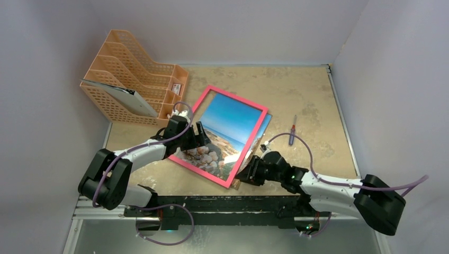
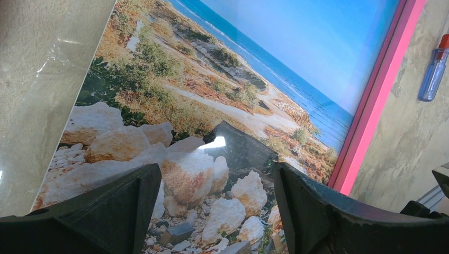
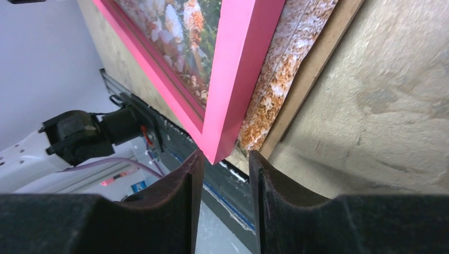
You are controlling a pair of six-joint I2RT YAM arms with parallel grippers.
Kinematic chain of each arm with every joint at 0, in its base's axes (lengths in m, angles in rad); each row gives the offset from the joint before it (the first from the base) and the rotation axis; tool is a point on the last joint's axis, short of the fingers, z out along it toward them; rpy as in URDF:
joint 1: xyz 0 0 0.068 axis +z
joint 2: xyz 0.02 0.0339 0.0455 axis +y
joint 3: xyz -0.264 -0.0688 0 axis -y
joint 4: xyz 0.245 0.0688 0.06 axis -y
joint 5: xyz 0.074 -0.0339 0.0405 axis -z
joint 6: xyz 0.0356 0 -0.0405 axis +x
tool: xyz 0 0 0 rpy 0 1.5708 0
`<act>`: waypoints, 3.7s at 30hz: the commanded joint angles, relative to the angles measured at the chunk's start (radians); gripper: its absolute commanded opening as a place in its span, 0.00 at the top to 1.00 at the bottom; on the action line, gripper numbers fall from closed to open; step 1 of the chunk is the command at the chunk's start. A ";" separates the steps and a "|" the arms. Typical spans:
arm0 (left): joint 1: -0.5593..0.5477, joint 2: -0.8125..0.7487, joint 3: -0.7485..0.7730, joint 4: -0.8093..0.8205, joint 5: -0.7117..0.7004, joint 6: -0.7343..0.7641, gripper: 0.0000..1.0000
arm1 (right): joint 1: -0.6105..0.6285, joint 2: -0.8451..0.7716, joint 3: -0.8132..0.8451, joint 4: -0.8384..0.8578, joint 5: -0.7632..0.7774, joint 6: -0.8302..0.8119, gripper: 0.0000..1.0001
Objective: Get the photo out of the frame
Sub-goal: Pick up the photo from the photo frame.
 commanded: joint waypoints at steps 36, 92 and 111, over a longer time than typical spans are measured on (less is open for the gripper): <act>-0.004 0.061 -0.057 -0.131 -0.032 0.017 0.17 | 0.086 0.262 -0.141 0.484 0.143 0.287 0.62; -0.003 -0.048 0.042 -0.245 -0.081 0.028 0.16 | 0.154 -0.022 0.328 -0.660 0.616 0.139 1.00; -0.003 -0.116 0.102 -0.303 -0.059 0.060 0.16 | -0.041 0.056 1.208 -1.219 0.886 -0.378 1.00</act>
